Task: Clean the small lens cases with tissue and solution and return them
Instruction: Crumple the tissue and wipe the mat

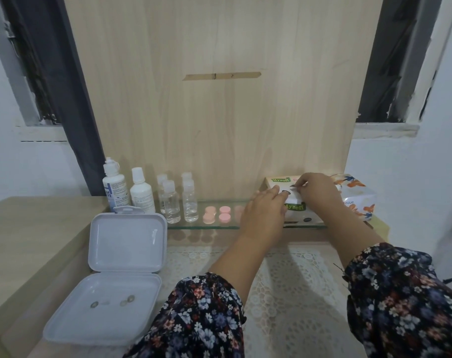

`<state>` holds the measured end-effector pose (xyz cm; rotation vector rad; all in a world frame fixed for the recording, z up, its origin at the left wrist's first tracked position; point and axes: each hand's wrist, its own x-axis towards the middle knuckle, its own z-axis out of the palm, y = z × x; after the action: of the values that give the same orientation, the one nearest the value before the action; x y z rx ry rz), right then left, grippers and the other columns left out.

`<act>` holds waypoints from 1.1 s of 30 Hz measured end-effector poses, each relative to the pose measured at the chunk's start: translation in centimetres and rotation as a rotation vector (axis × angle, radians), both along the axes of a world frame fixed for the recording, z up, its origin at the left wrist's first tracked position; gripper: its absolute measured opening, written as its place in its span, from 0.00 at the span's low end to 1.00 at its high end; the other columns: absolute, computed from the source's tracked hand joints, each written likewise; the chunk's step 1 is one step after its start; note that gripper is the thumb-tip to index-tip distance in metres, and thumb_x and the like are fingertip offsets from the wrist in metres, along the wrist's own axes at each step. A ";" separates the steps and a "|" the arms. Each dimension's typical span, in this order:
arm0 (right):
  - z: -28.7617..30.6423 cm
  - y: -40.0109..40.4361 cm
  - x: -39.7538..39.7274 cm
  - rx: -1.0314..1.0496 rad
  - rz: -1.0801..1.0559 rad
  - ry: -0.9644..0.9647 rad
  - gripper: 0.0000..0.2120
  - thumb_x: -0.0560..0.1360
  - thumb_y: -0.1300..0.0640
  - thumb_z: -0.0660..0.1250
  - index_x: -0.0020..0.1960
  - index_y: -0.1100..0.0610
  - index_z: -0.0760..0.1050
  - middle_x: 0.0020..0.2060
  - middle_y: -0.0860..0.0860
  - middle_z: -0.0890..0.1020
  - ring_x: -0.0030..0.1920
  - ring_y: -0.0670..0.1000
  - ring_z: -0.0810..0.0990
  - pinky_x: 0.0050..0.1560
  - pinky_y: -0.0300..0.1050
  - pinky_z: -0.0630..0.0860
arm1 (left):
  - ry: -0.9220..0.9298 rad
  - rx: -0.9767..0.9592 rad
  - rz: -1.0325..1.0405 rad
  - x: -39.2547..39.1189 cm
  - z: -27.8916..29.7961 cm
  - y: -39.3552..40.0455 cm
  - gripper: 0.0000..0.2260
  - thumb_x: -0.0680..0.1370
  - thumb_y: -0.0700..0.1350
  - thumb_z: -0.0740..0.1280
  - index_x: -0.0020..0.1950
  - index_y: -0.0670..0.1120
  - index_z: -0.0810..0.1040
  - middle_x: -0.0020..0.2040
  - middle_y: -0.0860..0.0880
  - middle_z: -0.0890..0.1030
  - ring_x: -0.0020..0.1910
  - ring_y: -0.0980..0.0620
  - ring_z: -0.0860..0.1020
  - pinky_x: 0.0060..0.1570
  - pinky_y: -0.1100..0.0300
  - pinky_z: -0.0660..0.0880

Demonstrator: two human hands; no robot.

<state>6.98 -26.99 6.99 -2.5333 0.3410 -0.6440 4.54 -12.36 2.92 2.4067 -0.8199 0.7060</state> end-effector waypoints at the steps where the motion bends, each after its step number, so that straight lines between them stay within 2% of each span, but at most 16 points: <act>1: -0.1 -0.1 -0.1 0.006 0.006 -0.029 0.09 0.77 0.64 0.63 0.53 0.61 0.81 0.52 0.60 0.80 0.46 0.55 0.75 0.43 0.42 0.67 | -0.003 0.001 0.000 -0.1 0.0 0.0 0.17 0.80 0.39 0.60 0.68 0.42 0.72 0.71 0.42 0.70 0.69 0.43 0.68 0.71 0.50 0.58; 6: -0.3 0.0 -0.5 0.110 0.020 -0.140 0.09 0.78 0.63 0.61 0.53 0.62 0.80 0.53 0.58 0.73 0.45 0.55 0.73 0.44 0.42 0.66 | -0.013 -0.008 0.009 -0.6 0.2 0.1 0.16 0.80 0.39 0.60 0.68 0.42 0.73 0.70 0.42 0.71 0.67 0.41 0.69 0.70 0.49 0.59; 9: -0.1 0.0 -0.6 0.316 0.037 -0.177 0.09 0.77 0.63 0.58 0.52 0.59 0.76 0.53 0.55 0.72 0.48 0.57 0.74 0.37 0.43 0.70 | -0.025 -0.013 0.005 -0.6 0.2 0.1 0.16 0.80 0.38 0.61 0.68 0.42 0.73 0.69 0.41 0.72 0.66 0.41 0.70 0.69 0.48 0.60; 12: 0.1 -0.1 -1.0 0.516 0.083 -0.194 0.09 0.76 0.63 0.56 0.53 0.55 0.71 0.50 0.53 0.75 0.45 0.54 0.73 0.34 0.44 0.71 | -0.021 -0.010 0.007 -0.4 0.1 0.1 0.17 0.80 0.39 0.61 0.68 0.42 0.73 0.70 0.42 0.71 0.67 0.41 0.70 0.69 0.48 0.61; 16: 0.0 -0.3 -1.5 0.534 0.175 -0.143 0.17 0.74 0.67 0.59 0.60 0.52 0.67 0.48 0.52 0.77 0.41 0.52 0.76 0.32 0.43 0.71 | -0.012 0.012 0.021 -0.3 0.0 0.0 0.17 0.80 0.39 0.60 0.69 0.43 0.72 0.71 0.43 0.70 0.69 0.42 0.68 0.71 0.49 0.58; 18: -0.1 -0.5 -1.7 0.520 0.170 -0.178 0.18 0.75 0.66 0.62 0.62 0.52 0.68 0.45 0.52 0.77 0.39 0.50 0.76 0.31 0.41 0.72 | -0.013 0.015 0.021 -0.2 0.1 0.0 0.17 0.80 0.40 0.60 0.69 0.43 0.72 0.71 0.42 0.70 0.69 0.42 0.68 0.71 0.49 0.57; 20: 0.2 -0.6 -1.9 0.552 0.144 -0.276 0.15 0.77 0.64 0.65 0.62 0.54 0.73 0.44 0.51 0.77 0.41 0.49 0.76 0.35 0.40 0.72 | -0.014 0.021 0.018 0.0 0.1 -0.1 0.17 0.80 0.40 0.60 0.69 0.43 0.72 0.70 0.43 0.70 0.69 0.43 0.68 0.72 0.49 0.56; 22: 0.6 -0.7 -2.1 0.614 0.117 -0.366 0.12 0.77 0.62 0.66 0.59 0.56 0.78 0.45 0.50 0.79 0.46 0.50 0.77 0.45 0.43 0.75 | -0.013 0.028 0.023 0.1 0.1 -0.1 0.17 0.80 0.40 0.60 0.69 0.44 0.72 0.71 0.43 0.71 0.69 0.43 0.68 0.72 0.50 0.56; 24: 1.1 -0.7 -2.5 0.698 0.099 -0.430 0.09 0.77 0.59 0.66 0.56 0.56 0.81 0.43 0.47 0.81 0.46 0.49 0.77 0.46 0.44 0.75 | -0.017 0.042 0.031 0.1 0.1 0.1 0.17 0.79 0.39 0.60 0.69 0.45 0.72 0.70 0.43 0.71 0.69 0.43 0.68 0.72 0.49 0.55; 27: 1.9 -0.7 -2.8 0.799 0.058 -0.571 0.06 0.78 0.58 0.66 0.51 0.55 0.82 0.44 0.48 0.81 0.46 0.48 0.77 0.46 0.40 0.74 | -0.019 0.078 0.035 -0.1 0.3 0.1 0.20 0.78 0.36 0.59 0.70 0.45 0.71 0.71 0.44 0.70 0.70 0.44 0.66 0.73 0.49 0.55; 30: 3.2 -0.3 -3.7 0.913 0.079 -0.746 0.06 0.77 0.58 0.67 0.44 0.49 0.80 0.42 0.44 0.82 0.45 0.45 0.78 0.54 0.46 0.76 | 0.004 0.100 0.045 -0.2 0.5 0.3 0.22 0.77 0.36 0.59 0.71 0.47 0.69 0.72 0.46 0.68 0.71 0.44 0.63 0.73 0.49 0.55; 33: 4.8 0.8 -5.1 0.926 0.142 -0.900 0.05 0.78 0.59 0.66 0.46 0.51 0.79 0.42 0.44 0.82 0.44 0.42 0.78 0.55 0.41 0.76 | 0.063 0.153 0.059 -0.8 1.1 0.6 0.25 0.77 0.38 0.61 0.74 0.48 0.63 0.76 0.46 0.61 0.75 0.44 0.56 0.74 0.49 0.50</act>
<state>1.84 -26.21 11.76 -1.2230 0.0798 -1.1453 3.71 -11.76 4.01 2.5848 -0.8065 0.6063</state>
